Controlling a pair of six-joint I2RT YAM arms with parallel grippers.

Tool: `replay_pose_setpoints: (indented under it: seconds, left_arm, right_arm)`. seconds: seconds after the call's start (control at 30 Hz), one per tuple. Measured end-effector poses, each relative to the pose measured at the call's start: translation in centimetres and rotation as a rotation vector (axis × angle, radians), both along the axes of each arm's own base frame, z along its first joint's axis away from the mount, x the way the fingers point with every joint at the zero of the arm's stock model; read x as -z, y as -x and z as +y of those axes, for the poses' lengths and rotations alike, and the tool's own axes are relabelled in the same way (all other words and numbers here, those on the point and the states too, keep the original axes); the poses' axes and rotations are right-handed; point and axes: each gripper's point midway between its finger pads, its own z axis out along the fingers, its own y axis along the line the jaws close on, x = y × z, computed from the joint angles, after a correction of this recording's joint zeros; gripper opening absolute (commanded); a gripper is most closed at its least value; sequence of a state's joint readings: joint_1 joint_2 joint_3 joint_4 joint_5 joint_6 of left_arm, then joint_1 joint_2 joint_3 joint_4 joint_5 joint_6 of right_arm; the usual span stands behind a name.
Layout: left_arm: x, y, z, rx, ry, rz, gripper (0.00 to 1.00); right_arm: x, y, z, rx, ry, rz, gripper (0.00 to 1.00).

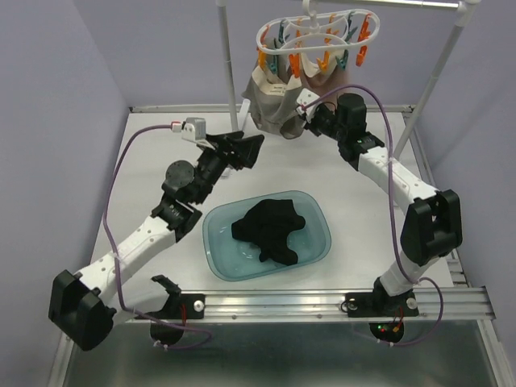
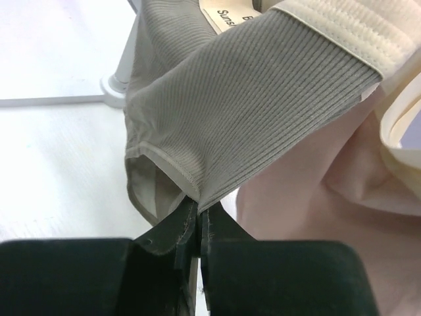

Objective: Remove the underwear clipped to the hanger

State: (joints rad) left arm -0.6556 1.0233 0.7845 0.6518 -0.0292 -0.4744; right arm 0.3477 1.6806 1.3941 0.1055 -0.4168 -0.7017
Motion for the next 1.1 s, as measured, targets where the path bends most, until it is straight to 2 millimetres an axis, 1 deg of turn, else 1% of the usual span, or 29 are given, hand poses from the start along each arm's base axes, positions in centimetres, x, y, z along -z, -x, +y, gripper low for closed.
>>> replay_pose_setpoints:
  seconds: [0.07,0.1,0.17,0.3,0.4,0.53,0.6,0.7,0.77,0.97,1.1]
  left_arm:
    - [-1.4,-1.6,-0.5,0.034,0.033,-0.017,0.85]
    - [-1.7,-2.6,-0.9,0.045,0.042,-0.013,0.85]
    - [-2.9,-4.3,-2.1,0.081,0.056,-0.024,0.84]
    - [-4.7,-6.7,-4.8,0.142,0.071,-0.034,0.83]
    - [-5.8,-8.4,-6.2,0.158,0.079,-0.043,0.83]
    - [-7.3,-10.7,-7.8,0.167,0.090,-0.044,0.82]
    - [-7.7,-11.8,-8.5,0.170,0.095,-0.039,0.82]
    - [-8.0,-13.2,-9.5,0.175,0.102,-0.016,0.81]
    - [-7.9,-14.1,-10.0,0.175,0.103,0.002,0.80]
    - [-6.0,-15.9,-10.7,0.149,0.082,0.080,0.80]
    - [-5.3,-16.8,-11.0,0.138,0.069,0.107,0.79]
  right_arm:
    - [0.1,0.7,-0.1,-0.003,-0.011,0.013,0.01]
    - [-0.1,1.1,-0.2,-0.004,-0.020,0.017,0.01]
    - [-0.5,1.6,-0.2,-0.006,-0.033,0.020,0.01]
    - [-1.7,2.3,-0.3,-0.010,-0.056,0.014,0.01]
    - [-2.2,2.6,-0.3,-0.011,-0.067,0.011,0.01]
    - [-2.0,2.8,-0.4,-0.013,-0.069,0.018,0.01]
    - [-1.8,3.0,-0.4,-0.015,-0.067,0.027,0.01]
    - [-1.7,3.0,-0.4,-0.015,-0.069,0.032,0.00]
    - [-1.7,3.1,-0.4,-0.015,-0.071,0.036,0.00]
    - [-1.8,3.2,-0.4,-0.012,-0.081,0.043,0.01]
    - [-2.2,3.4,-0.5,-0.012,-0.084,0.039,0.00]
